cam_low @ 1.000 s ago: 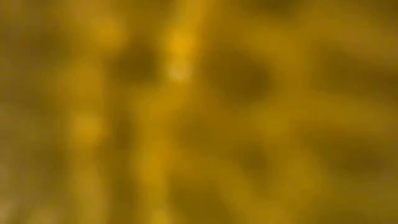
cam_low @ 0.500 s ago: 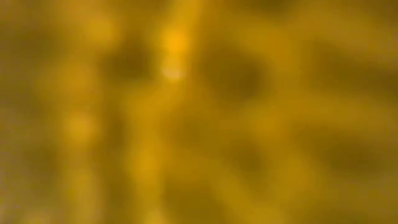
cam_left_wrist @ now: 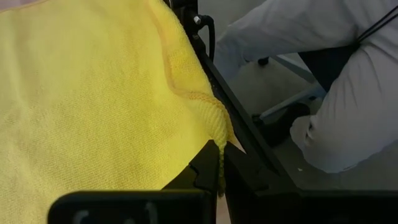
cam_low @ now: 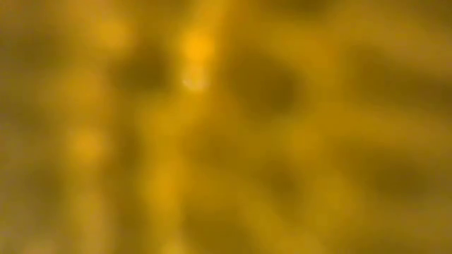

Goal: Fold microfiber towels
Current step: Fold the yellow towel

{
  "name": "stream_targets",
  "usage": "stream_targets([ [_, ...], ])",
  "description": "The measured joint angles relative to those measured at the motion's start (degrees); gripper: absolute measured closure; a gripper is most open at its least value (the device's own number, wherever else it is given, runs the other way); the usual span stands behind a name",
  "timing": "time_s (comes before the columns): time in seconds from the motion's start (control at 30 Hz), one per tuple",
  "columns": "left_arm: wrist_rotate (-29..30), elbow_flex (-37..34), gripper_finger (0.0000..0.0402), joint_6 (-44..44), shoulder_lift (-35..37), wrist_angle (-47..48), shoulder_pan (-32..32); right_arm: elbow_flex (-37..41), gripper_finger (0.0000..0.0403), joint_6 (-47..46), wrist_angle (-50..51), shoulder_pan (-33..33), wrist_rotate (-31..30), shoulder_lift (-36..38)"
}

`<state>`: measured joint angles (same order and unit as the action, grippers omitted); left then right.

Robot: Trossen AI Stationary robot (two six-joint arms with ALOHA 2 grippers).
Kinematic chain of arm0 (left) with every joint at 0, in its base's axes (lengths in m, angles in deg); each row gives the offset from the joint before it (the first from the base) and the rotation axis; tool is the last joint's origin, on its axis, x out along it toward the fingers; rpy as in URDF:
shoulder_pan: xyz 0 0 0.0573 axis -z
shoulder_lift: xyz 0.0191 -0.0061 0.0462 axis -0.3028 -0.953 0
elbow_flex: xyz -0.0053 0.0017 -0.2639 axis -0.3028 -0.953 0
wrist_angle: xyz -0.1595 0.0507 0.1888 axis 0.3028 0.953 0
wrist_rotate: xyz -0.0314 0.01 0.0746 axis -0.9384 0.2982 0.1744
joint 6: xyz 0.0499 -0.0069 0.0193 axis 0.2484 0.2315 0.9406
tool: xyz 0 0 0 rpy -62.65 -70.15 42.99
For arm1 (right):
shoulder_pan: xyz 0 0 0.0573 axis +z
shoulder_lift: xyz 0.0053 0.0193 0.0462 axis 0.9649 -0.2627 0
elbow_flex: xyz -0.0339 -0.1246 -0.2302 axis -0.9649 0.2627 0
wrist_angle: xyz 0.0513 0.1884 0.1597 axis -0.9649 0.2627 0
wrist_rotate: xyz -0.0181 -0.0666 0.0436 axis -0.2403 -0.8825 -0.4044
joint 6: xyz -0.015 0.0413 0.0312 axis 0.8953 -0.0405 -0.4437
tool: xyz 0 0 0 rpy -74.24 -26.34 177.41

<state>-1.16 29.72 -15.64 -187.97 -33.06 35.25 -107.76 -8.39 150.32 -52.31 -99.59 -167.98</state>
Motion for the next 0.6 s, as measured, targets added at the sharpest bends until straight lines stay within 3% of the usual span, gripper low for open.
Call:
stream_targets([
  [0.13, 0.0, 0.0, 0.0401, 0.0, 0.0, 0.0, 0.0, 1.4, 0.0394, 4.5, -2.1, 1.4, 0.3, 1.6],
  [0.27, 0.0, 0.0, 0.0401, 0.0, 0.0, 0.0, 0.0, 2.2, 0.0394, 15.6, -14.5, 4.8, 2.1, 3.8],
  [0.43, 0.0, 0.0, 0.0401, 0.0, 0.0, 0.0, 0.0, 2.3, 0.0394, 22.8, -26.9, 5.7, 3.3, 5.3],
  [0.6, 0.1, 0.0, 0.0401, 0.0, 0.0, 0.0, 0.0, 4.5, 0.0394, 29.0, -38.3, 4.2, 12.3, 3.9],
])
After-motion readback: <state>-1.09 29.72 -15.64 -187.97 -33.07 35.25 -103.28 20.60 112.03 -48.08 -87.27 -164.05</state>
